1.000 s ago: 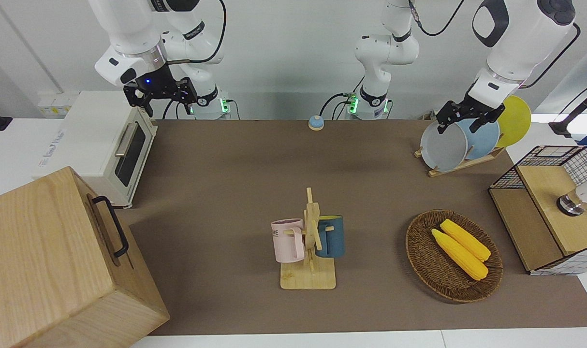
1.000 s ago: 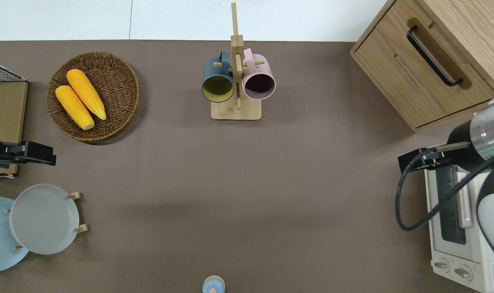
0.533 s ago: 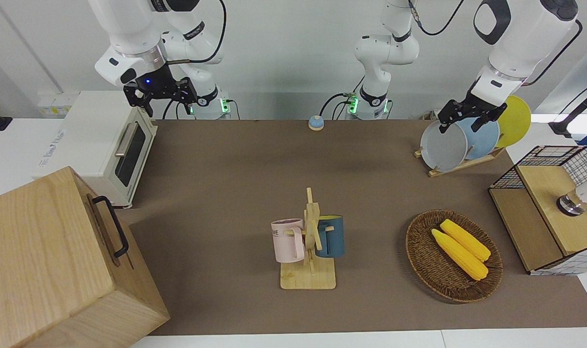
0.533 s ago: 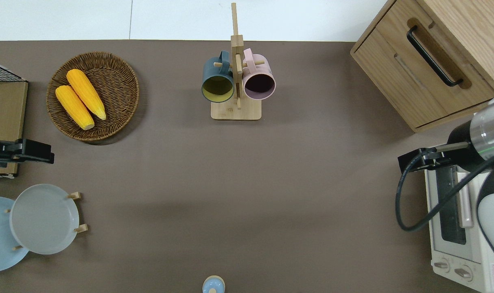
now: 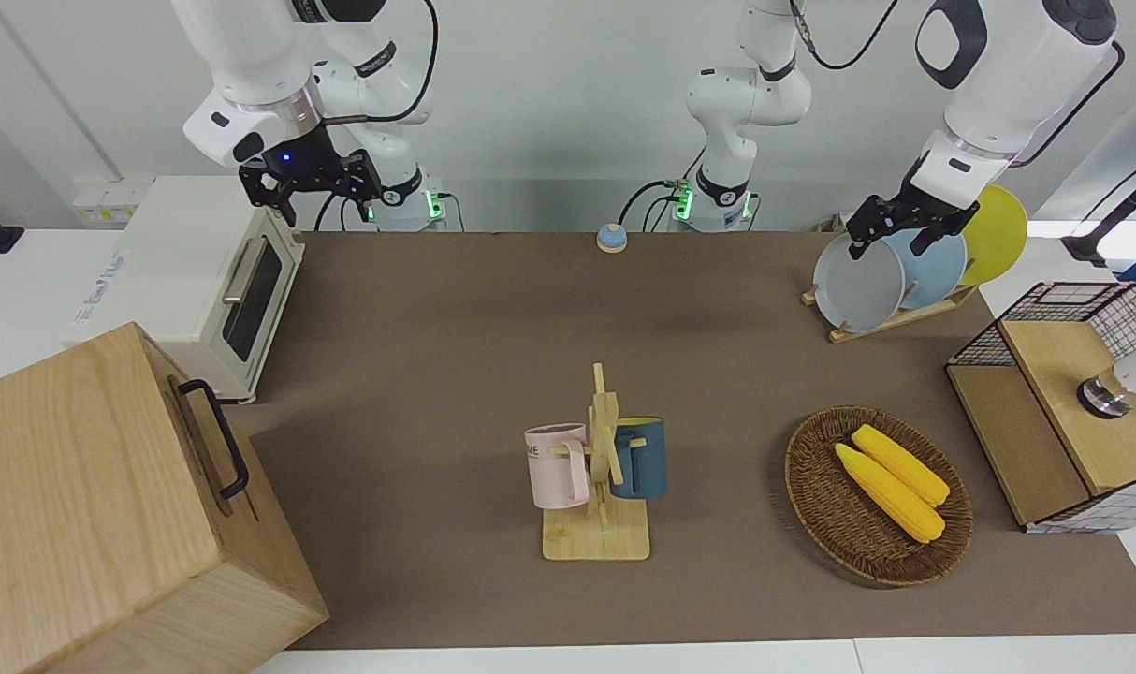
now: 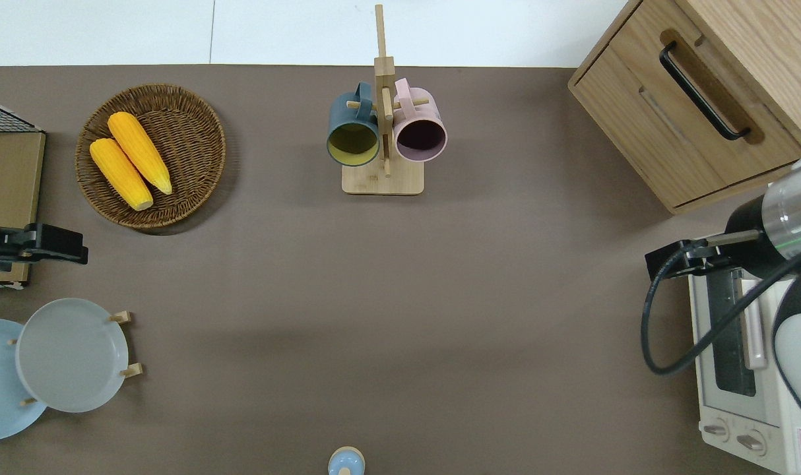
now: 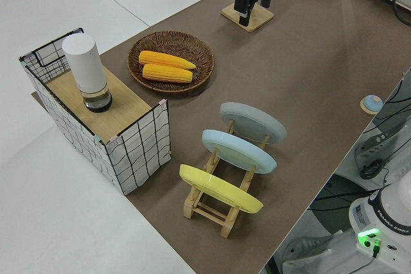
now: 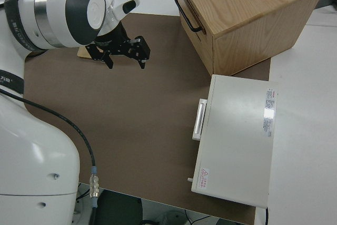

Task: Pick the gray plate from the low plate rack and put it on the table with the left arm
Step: 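Move the left gripper down to the gray plate's rim in the rack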

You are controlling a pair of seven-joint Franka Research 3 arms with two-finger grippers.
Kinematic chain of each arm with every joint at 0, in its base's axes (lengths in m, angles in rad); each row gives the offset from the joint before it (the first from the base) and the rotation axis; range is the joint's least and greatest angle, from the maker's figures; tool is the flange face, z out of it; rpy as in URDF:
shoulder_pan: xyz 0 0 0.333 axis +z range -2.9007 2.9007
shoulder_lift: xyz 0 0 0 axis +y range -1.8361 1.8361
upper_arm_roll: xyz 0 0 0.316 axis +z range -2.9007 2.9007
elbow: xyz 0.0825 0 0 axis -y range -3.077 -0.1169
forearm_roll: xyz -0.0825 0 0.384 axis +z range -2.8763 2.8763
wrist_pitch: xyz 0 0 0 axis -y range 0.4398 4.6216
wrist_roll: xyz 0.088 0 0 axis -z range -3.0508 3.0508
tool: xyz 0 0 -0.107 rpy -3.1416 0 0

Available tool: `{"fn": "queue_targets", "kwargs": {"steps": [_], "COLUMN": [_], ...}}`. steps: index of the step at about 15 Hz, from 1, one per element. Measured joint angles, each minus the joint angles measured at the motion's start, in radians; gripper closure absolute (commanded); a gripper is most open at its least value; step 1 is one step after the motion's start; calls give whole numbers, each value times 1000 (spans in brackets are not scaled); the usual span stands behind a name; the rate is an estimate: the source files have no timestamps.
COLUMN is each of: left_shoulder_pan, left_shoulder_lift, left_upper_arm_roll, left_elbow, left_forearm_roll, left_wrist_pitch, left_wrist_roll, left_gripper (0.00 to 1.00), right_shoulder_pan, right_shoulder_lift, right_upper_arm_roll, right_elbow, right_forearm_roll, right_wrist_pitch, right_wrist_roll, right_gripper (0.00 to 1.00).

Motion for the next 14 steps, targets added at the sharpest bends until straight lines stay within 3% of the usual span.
{"fn": "queue_targets", "kwargs": {"steps": [10, 14], "left_shoulder_pan": [0, 0], "left_shoulder_lift": [-54, -58], "left_upper_arm_roll": [12, 13], "left_elbow": [-198, -315], "left_forearm_roll": [257, 307], "left_wrist_pitch": [9, 21], "left_wrist_roll": [-28, -75], "left_gripper": [5, 5], "right_shoulder_pan": [0, 0], "right_shoulder_lift": [0, 0], "right_upper_arm_roll": [0, 0], "right_elbow": [0, 0], "right_forearm_roll": [0, 0], "right_wrist_pitch": [0, 0], "right_wrist_roll": [0, 0], "right_gripper": [17, 17]}}
